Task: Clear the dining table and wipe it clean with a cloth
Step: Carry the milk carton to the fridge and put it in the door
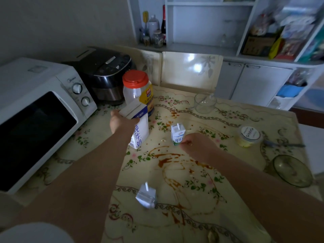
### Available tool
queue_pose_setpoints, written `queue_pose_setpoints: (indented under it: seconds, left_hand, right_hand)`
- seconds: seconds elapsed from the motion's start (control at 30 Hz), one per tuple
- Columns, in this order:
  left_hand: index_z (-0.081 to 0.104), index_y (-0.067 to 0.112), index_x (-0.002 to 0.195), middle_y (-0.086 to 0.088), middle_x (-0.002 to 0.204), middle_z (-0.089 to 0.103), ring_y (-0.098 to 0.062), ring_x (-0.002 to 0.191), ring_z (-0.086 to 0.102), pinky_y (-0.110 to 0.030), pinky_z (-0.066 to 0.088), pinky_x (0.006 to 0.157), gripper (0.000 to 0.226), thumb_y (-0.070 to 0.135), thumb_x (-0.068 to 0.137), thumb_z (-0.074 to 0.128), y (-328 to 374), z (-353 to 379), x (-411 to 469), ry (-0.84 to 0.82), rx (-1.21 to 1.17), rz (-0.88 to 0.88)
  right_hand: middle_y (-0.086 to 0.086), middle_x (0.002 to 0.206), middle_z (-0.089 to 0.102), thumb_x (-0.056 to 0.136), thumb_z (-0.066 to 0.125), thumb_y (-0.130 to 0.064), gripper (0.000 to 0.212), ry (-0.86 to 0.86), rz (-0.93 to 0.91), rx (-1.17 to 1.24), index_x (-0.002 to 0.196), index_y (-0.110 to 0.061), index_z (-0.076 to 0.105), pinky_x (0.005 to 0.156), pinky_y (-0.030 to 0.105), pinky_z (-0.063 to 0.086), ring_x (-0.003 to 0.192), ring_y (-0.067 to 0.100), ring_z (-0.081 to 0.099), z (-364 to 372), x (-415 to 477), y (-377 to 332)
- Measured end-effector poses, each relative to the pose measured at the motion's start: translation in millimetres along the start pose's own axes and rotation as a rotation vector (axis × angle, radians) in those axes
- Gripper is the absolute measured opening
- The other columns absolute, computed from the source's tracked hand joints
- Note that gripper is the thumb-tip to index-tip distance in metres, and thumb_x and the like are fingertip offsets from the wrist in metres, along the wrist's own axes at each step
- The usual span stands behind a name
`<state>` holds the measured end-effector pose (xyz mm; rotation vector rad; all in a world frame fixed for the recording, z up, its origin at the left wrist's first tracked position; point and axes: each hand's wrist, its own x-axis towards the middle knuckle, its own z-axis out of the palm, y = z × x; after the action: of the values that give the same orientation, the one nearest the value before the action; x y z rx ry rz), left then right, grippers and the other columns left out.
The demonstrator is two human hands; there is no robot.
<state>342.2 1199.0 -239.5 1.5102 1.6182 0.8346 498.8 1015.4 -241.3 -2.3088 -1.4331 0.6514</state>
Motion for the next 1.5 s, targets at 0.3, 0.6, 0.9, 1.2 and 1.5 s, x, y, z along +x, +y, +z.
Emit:
queue_pose_setpoints:
  seconds: [0.3, 0.6, 0.9, 1.2, 1.5]
  left_hand:
    - [0.049, 0.011, 0.117, 0.000, 0.095, 0.060, -0.019, 0.082, 0.059, -0.028, 0.046, 0.067, 0.060, 0.020, 0.069, 0.085, 19.4, -54.9, -55.2, 0.067, -0.017, 0.018]
    - [0.045, 0.015, 0.105, 0.011, 0.078, 0.049, 0.000, 0.063, 0.048, -0.016, 0.036, 0.046, 0.049, 0.023, 0.074, 0.082, 32.9, -129.4, -173.8, 0.248, -0.014, 0.051]
    - [0.048, 0.017, 0.103, 0.000, 0.089, 0.062, -0.019, 0.079, 0.064, -0.038, 0.059, 0.070, 0.054, 0.034, 0.067, 0.085, 17.2, -194.6, -323.4, 0.468, 0.014, -0.036]
    - [0.056, 0.018, 0.094, 0.000, 0.083, 0.066, -0.019, 0.075, 0.067, -0.039, 0.062, 0.062, 0.052, 0.038, 0.058, 0.088, -18.9, -268.9, -455.9, 0.662, 0.044, -0.177]
    - [0.055, 0.020, 0.092, 0.005, 0.080, 0.064, -0.015, 0.071, 0.066, -0.042, 0.062, 0.064, 0.052, 0.033, 0.056, 0.090, -70.9, -344.9, -585.8, 0.885, -0.002, -0.269]
  right_hand:
    - [0.002, 0.097, 0.071, 0.093, 0.054, -0.029, 0.025, -0.017, -0.190, 0.073, 0.102, -0.013, 0.072, 0.067, 0.023, 0.043, 0.086, 0.013, 0.063, -9.2, -34.1, -25.4]
    - [0.002, 0.096, 0.071, 0.094, 0.054, -0.030, 0.024, -0.092, -0.414, 0.086, 0.103, -0.015, 0.070, 0.071, 0.025, 0.050, 0.084, 0.014, 0.063, -13.6, -106.1, -48.4]
    - [-0.013, 0.082, 0.065, 0.092, 0.051, -0.024, 0.024, -0.165, -0.627, 0.002, 0.094, -0.012, 0.071, 0.055, 0.017, 0.039, 0.071, 0.011, 0.059, -17.4, -214.8, -50.6]
    - [-0.001, 0.082, 0.069, 0.089, 0.048, -0.021, 0.025, -0.244, -0.800, -0.039, 0.072, -0.015, 0.066, 0.058, 0.022, 0.039, 0.082, 0.018, 0.066, 14.5, -309.8, -76.9]
    - [0.003, 0.077, 0.066, 0.089, 0.050, -0.026, 0.026, -0.375, -0.956, -0.042, 0.073, -0.009, 0.062, 0.065, 0.026, 0.046, 0.077, 0.019, 0.064, 71.7, -418.8, -129.4]
